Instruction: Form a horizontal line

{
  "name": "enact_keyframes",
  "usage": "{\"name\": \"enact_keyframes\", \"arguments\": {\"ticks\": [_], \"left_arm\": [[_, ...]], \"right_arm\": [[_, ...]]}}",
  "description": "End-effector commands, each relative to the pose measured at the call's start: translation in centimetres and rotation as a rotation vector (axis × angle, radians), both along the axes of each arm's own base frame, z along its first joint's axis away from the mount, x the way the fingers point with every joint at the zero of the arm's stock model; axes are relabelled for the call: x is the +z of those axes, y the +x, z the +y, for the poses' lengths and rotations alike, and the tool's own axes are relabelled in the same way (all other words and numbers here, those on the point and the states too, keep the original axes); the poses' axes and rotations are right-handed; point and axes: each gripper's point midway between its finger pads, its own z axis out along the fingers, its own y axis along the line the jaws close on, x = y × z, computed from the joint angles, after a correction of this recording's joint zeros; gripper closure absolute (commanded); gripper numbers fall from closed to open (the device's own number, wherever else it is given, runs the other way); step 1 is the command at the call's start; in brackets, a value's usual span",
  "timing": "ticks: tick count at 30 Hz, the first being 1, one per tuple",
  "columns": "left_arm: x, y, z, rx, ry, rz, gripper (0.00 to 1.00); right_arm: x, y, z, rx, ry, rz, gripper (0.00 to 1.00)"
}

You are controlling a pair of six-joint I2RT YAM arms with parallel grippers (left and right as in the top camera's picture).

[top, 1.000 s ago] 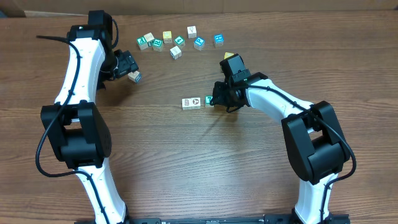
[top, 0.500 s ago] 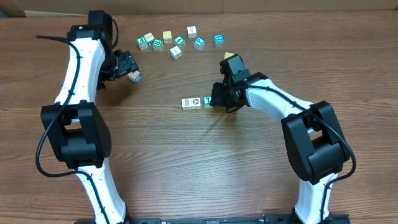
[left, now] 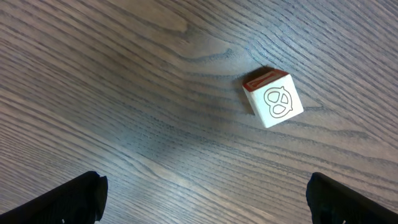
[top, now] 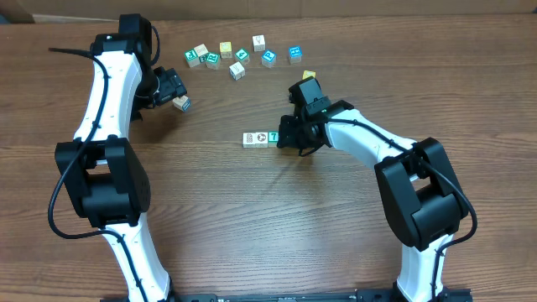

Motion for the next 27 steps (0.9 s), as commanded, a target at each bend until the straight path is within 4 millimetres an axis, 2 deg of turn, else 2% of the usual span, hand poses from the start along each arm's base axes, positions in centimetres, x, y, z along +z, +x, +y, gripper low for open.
{"name": "enact_keyframes", "arguments": {"ticks": [1,6,15,24,27], "left_arm": [[0.0,0.4,-0.3,-0.016,0.006,-0.006,0.0],[0.0,0.4,-0.3,-0.016,0.006,-0.006,0.0],[0.0,0.4,-0.3,-0.016,0.006,-0.006,0.0],[0.0,0.4,-0.3,-0.016,0.006,-0.006,0.0],[0.0,0.4,-0.3,-0.016,0.006,-0.006,0.0]], "right_arm": [[-0.6,0.0,-0.2,-0.002,-0.023,-0.005,0.96],[-0.6,0.3,-0.5,-0.01,-0.036,-0.014,0.96],[-0.3,1.9,-1.0,-0.039,-0.07,-0.088,0.96],[-0.3,2.1,-1.1,-0.045,-0.08,-0.098,0.95],[-0.3,2.1,-1.1,-0.045,-0.079,-0.1,0.91]]}}
